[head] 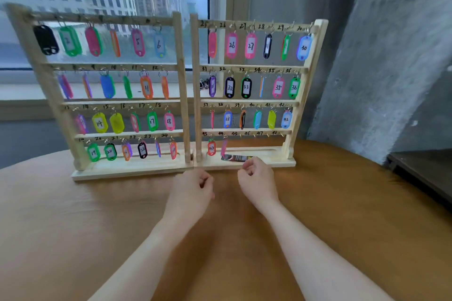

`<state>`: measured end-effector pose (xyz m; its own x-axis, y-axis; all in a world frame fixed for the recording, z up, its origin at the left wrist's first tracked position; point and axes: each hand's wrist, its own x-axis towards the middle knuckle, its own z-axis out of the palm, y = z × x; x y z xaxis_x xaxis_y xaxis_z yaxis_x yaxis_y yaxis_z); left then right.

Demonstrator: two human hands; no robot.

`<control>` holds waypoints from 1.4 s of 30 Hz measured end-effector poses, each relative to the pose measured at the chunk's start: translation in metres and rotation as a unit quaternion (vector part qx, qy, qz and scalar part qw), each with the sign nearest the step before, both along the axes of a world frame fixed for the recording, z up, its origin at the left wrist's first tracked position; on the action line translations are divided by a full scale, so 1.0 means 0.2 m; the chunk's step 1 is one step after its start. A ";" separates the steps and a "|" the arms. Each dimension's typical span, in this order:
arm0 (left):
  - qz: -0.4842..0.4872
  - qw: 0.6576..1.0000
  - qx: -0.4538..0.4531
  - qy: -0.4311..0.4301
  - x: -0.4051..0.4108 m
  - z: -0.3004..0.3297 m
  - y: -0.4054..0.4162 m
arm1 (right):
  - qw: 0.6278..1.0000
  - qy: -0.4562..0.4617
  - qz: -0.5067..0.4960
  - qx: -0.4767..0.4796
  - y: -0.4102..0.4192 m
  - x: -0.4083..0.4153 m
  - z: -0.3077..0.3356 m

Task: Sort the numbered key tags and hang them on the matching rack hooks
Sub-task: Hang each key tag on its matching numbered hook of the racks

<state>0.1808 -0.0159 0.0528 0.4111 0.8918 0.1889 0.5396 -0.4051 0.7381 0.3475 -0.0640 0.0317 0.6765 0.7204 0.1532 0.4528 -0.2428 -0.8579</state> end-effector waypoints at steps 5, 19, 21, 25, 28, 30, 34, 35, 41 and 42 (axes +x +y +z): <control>-0.073 0.995 0.042 0.047 -0.10 0.02 -0.30 | 0.974 -0.110 0.037 -0.195 -0.38 0.03 0.11; -0.478 0.869 0.108 0.070 0.03 -0.14 -1.00 | 0.931 -0.230 -0.038 -0.281 -1.74 -0.22 0.27; -0.485 0.863 0.124 0.063 0.05 -0.17 -1.04 | 0.931 -0.209 -0.046 -0.297 -1.84 -0.26 0.21; -0.483 0.861 0.136 0.085 0.09 -0.21 -1.10 | 0.932 -0.166 -0.079 -0.313 -1.91 -0.36 0.09; -0.474 0.869 0.113 0.084 0.11 -0.23 -1.12 | 0.932 -0.165 -0.091 -0.311 -1.87 -0.43 0.05; -0.465 0.875 0.111 0.075 0.12 -0.23 -1.13 | 0.927 -0.183 -0.092 -0.314 -1.84 -0.45 0.04; -0.444 0.888 0.100 0.059 0.12 -0.25 -1.15 | 0.920 -0.194 -0.099 -0.325 -1.78 -0.45 0.03; -0.441 0.891 0.097 0.055 0.12 -0.26 -1.15 | 0.917 -0.198 -0.095 -0.332 -1.78 -0.45 0.03; -0.432 0.897 0.093 0.028 0.09 -0.27 -1.14 | 0.915 -0.194 -0.082 -0.343 -1.72 -0.43 0.05; -0.433 0.897 0.090 0.023 0.08 -0.26 -1.13 | 0.914 -0.200 -0.081 -0.343 -1.70 -0.44 0.05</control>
<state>0.1960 -0.2423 -0.0001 0.9458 0.1913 0.2623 -0.0063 -0.7970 0.6039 0.2600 -0.4042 0.0421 0.7713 0.6354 -0.0381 0.6080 -0.7531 -0.2516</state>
